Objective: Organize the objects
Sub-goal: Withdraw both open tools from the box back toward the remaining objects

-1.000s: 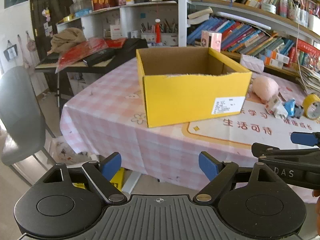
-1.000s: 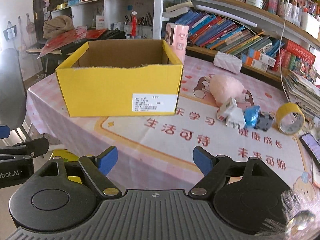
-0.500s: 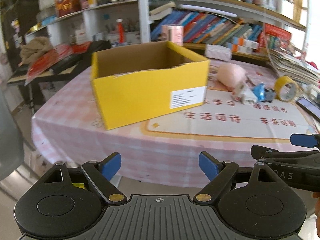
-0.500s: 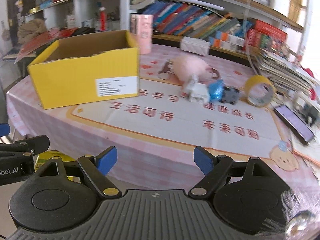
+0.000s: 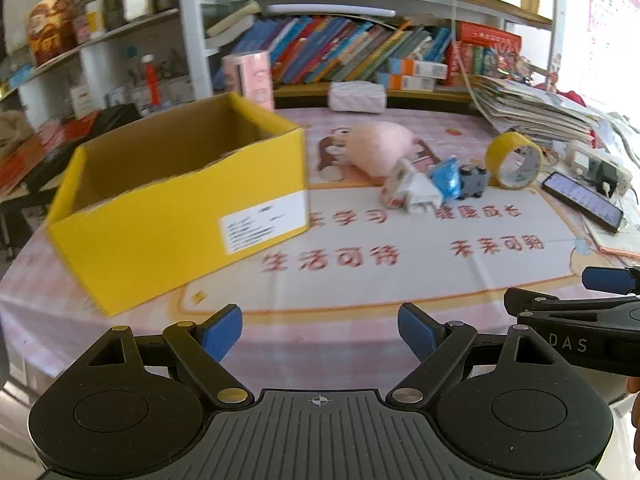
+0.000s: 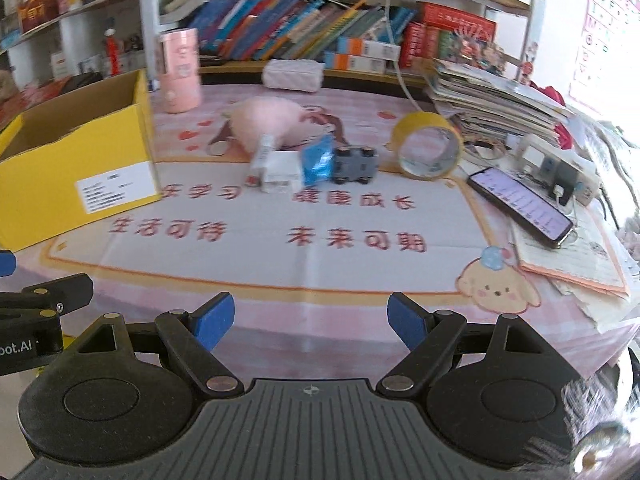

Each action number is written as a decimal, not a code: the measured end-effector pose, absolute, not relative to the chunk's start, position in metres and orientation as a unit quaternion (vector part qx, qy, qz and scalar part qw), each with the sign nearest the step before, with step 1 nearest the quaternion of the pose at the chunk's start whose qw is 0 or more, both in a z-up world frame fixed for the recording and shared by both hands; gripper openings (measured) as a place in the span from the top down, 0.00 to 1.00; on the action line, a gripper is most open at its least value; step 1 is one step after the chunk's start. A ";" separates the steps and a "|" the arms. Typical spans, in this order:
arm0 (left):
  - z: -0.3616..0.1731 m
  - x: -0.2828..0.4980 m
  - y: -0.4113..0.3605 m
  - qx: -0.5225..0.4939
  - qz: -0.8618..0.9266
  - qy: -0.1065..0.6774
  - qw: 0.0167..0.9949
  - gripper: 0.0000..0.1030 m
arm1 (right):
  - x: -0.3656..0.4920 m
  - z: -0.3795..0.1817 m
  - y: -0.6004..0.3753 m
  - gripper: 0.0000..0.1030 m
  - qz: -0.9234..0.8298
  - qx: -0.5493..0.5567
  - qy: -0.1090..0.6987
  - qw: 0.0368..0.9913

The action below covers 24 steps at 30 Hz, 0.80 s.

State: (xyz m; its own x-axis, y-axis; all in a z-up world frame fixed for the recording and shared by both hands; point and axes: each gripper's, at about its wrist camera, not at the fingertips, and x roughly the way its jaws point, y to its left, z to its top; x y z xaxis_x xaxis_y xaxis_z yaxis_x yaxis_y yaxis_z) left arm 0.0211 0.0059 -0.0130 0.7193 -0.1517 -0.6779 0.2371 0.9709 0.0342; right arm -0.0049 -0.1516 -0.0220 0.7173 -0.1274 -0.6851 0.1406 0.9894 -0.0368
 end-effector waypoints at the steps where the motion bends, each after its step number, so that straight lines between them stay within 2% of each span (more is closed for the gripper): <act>1: -0.013 0.025 0.001 0.062 -0.109 0.359 0.925 0.16 | -0.001 -0.022 -0.156 0.19 -0.076 0.011 0.370 0.926; 20: -0.010 0.101 -0.085 0.066 -0.117 0.349 0.927 0.15 | 0.073 -0.016 -0.258 0.19 -0.103 0.035 0.369 0.923; 24: -0.009 0.108 -0.095 0.060 -0.104 0.345 0.931 0.11 | 0.086 -0.016 -0.272 0.19 -0.093 0.033 0.370 0.924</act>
